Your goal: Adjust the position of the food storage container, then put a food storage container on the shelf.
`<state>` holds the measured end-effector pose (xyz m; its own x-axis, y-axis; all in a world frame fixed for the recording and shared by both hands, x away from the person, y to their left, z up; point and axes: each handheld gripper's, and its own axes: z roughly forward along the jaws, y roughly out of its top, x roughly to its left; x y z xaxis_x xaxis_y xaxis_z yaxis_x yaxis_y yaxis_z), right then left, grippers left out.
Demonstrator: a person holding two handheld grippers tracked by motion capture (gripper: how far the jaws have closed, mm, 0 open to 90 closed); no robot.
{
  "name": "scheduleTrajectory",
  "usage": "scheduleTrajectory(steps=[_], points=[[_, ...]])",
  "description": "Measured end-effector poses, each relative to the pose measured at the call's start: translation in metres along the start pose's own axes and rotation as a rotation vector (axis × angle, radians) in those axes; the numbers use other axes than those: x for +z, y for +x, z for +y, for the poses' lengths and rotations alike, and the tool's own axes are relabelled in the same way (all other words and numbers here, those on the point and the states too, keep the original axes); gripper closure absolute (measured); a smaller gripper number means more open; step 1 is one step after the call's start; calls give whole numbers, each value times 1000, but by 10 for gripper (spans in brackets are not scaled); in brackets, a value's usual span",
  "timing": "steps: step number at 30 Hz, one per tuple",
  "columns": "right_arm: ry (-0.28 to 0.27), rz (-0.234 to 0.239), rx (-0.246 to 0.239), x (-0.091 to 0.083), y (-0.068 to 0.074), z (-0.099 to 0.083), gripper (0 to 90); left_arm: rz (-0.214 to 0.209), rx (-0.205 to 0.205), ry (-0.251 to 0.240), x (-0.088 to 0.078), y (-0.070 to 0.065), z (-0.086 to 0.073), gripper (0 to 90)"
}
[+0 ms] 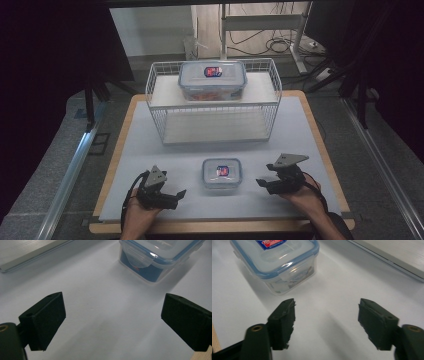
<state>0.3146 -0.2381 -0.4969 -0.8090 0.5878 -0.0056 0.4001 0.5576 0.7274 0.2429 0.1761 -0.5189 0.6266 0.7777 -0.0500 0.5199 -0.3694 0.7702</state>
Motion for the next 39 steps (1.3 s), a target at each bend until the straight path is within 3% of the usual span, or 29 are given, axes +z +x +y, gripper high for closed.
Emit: scheduleTrajectory(steps=[4, 19, 24, 28, 31, 34, 39], points=[[-5, 14, 37, 4, -5, -2, 214, -1, 2, 7, 1, 0, 0, 56], [-3, -8, 22, 6, -5, -1, 208, -17, -27, 18, 2, 2, 0, 57], [-8, -6, 41, 5, -4, 1, 215, -60, -81, 14, 2, 4, 5, 58], [2, 9, 80, 3, -4, 6, 283, -94, -133, 20, 7, 5, 13, 58], [17, 25, 95, 3, -4, 10, 353, -118, -135, 23, 12, 5, 21, 77], [18, 59, 113, 1, -1, 15, 404, -161, -148, 7, 17, 7, 30, 116], [4, 129, 132, 7, 3, 27, 385, -235, -182, -3, 31, 12, 41, 166]])
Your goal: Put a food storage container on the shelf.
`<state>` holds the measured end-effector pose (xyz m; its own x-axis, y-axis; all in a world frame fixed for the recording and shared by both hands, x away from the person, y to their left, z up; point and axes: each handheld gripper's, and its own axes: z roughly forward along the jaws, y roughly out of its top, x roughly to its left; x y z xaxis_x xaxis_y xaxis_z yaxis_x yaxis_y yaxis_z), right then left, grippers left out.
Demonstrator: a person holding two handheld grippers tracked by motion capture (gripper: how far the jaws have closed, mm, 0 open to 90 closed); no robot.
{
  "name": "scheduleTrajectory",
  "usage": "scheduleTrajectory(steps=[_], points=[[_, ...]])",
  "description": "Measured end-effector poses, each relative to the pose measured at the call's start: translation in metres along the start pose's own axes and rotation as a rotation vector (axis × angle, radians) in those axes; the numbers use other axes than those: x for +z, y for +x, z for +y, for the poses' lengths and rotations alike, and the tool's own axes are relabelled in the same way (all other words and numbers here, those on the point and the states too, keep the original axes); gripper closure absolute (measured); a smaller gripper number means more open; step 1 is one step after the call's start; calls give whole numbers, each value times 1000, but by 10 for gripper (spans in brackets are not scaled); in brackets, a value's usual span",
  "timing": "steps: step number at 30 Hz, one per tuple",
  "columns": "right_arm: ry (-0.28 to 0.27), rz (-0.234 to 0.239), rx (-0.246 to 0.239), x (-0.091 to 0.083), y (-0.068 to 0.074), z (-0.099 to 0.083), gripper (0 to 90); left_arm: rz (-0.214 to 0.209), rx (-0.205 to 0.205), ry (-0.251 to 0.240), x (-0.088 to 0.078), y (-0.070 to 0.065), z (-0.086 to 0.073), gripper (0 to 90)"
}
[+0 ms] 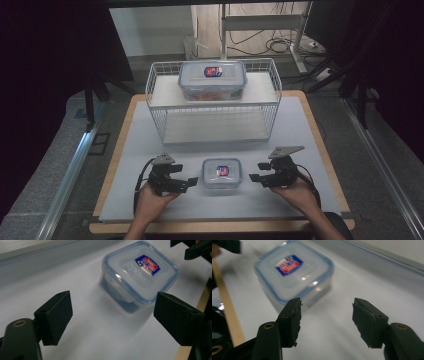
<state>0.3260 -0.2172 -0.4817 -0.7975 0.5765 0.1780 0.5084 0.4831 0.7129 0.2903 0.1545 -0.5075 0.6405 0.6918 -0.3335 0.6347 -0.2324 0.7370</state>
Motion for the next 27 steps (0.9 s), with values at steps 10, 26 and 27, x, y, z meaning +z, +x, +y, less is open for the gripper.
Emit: scheduleTrajectory(steps=[10, 26, 27], points=[[40, 82, 41, 29, 3, 13, 262, -115, -40, 57, 30, 8, 15, 176], [119, 224, 182, 54, -2, 18, 277, -236, -124, 108, 43, 6, 12, 342], [118, 223, 185, 53, -1, 17, 295, -236, -121, 106, 42, 7, 12, 365]])
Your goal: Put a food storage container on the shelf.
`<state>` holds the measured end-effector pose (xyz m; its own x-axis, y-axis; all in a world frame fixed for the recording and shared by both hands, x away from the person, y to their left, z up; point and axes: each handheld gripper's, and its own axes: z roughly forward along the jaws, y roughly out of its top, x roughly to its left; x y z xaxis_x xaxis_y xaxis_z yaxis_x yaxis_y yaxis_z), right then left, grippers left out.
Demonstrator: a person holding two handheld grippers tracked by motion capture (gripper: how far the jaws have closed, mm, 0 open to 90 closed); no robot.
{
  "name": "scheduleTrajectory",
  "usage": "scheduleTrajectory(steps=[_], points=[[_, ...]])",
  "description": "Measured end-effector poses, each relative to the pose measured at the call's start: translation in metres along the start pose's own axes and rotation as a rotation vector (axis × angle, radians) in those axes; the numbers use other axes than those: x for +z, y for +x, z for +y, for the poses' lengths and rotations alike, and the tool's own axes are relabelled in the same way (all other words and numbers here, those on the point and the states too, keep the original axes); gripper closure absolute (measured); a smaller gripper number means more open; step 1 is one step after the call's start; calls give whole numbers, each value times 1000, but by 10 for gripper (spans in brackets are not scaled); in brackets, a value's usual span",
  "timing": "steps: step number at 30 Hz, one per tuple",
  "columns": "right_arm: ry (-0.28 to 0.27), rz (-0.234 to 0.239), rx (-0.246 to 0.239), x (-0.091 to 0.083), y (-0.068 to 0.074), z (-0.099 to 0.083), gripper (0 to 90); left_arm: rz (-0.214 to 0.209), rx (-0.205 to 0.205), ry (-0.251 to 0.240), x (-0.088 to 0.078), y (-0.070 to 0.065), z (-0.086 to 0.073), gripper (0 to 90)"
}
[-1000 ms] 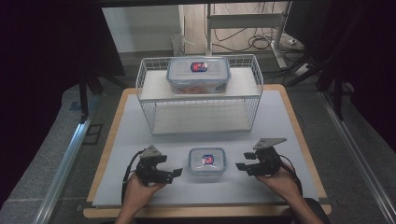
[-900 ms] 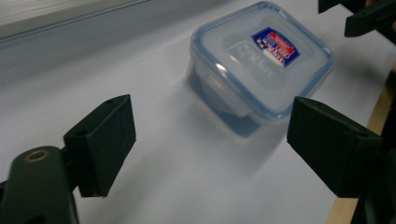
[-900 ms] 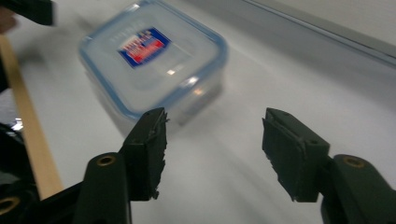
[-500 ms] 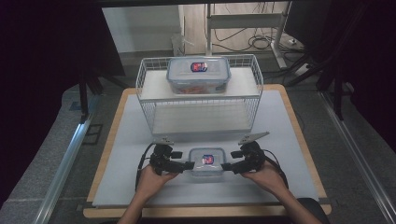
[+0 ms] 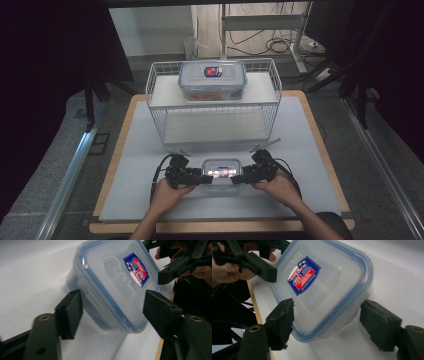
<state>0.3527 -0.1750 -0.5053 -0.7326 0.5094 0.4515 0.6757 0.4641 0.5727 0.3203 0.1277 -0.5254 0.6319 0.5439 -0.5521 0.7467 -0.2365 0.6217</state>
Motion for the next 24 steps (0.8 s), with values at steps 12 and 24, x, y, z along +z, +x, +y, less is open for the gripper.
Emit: scheduleTrajectory(steps=[12, 24], points=[[-72, 31, 23, -13, 3, -13, 497, -53, -20, -39, -12, -2, -13, 538], [-120, 89, 122, -15, -2, -21, 540, -63, -55, -64, -12, -3, -15, 560]])
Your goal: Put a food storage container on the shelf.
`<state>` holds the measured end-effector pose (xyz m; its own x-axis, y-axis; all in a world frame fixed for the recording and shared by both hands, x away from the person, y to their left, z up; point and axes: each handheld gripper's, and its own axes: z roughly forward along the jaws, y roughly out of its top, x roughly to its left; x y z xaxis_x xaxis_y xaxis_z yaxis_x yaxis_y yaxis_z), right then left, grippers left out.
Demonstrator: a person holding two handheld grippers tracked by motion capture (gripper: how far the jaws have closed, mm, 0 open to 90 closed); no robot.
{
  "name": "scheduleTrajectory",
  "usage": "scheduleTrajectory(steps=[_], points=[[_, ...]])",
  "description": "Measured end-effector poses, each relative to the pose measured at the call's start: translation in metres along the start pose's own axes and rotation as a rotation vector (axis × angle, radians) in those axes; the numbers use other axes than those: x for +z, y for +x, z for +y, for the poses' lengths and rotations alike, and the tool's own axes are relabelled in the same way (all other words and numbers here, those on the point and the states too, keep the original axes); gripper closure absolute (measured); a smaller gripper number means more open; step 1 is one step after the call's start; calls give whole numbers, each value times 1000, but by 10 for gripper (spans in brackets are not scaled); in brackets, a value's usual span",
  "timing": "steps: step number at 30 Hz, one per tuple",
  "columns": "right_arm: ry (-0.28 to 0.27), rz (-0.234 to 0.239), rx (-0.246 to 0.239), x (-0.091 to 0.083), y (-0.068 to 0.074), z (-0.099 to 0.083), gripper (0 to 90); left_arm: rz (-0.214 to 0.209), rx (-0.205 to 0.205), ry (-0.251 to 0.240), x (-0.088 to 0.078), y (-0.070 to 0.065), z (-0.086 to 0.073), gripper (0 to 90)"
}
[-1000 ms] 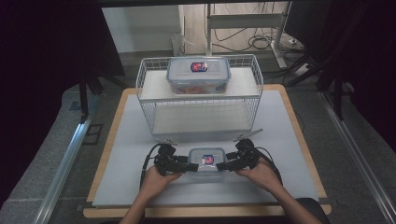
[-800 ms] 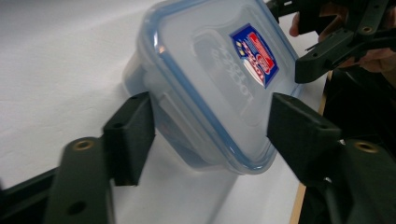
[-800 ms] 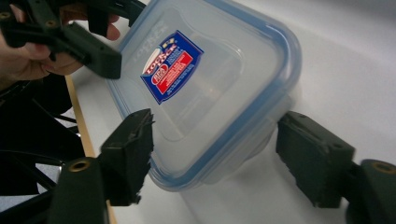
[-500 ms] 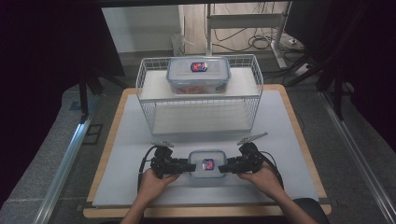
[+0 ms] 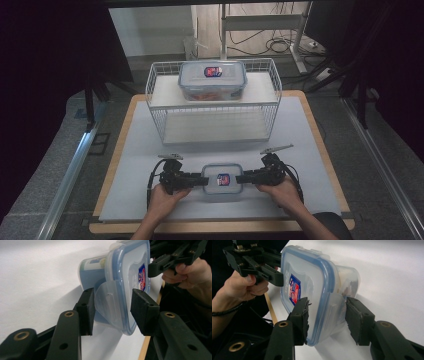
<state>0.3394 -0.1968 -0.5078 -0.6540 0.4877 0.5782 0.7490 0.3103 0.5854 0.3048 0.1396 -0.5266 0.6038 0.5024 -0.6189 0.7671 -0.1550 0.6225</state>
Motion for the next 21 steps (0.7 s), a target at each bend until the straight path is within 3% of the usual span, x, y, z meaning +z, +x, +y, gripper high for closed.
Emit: scheduleTrajectory(steps=[9, 17, 21], points=[[-37, -14, 18, -4, -1, 2, 538, 10, 13, -25, 0, -4, 9, 572], [-101, 11, -21, -13, 9, 14, 551, 11, 44, -90, -17, -13, 22, 573], [-117, 18, -40, -16, 14, 21, 555, 14, 60, -98, -23, -15, 28, 572]])
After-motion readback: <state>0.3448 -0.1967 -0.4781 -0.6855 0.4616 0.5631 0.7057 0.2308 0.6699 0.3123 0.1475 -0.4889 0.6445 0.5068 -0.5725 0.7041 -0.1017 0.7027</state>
